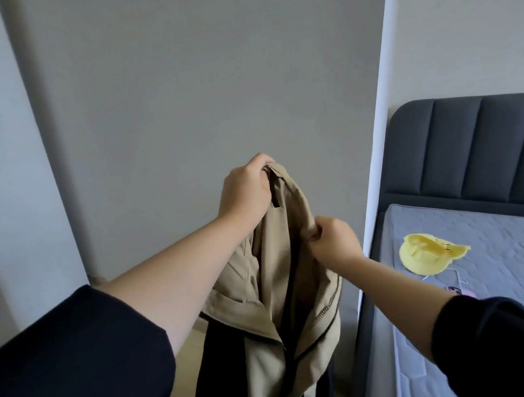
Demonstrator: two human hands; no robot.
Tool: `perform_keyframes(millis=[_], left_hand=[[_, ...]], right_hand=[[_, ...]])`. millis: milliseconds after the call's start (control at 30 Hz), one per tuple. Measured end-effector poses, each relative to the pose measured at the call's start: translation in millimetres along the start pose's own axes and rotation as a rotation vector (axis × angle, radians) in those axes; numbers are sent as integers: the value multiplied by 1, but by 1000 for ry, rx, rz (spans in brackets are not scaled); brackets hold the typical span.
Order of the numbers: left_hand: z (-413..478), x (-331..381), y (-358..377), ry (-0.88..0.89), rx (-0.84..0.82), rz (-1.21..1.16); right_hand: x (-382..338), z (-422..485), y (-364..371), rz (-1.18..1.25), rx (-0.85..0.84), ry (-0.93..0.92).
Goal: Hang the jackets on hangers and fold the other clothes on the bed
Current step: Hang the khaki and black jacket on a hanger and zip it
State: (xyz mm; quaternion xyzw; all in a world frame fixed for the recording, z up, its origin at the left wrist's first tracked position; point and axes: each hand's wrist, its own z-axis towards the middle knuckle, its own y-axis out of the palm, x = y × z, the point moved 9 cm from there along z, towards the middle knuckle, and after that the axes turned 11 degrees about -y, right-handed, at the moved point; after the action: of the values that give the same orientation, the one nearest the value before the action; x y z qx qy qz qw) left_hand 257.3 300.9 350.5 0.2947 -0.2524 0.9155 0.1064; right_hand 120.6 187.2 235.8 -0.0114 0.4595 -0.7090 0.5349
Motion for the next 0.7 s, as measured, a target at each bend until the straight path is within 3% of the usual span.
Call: perform_keyframes(millis=[100,200,300,400,600,633,700], left_hand=[[6,-3,14,99,-294,165],[13,-18,17,163,-512,683],[39,-9,-5,127,-332,895],[77,24,-33,52,-121,929],[126,81,-100,-98,290,566],[124,83,-100,-139,263,528],[119,82,-80,-219,60,611]], right_hand=[[23,13,-33,-29,151,166],[24,33,-66,-178,223,177],[0,62,-93,-331,212,130],[-24,85,-135,-322,270,156],[-76,113,-240,-280,543,128],[-77,113,-255,-289,529,143],[-73,111,-273,-381,325,218]])
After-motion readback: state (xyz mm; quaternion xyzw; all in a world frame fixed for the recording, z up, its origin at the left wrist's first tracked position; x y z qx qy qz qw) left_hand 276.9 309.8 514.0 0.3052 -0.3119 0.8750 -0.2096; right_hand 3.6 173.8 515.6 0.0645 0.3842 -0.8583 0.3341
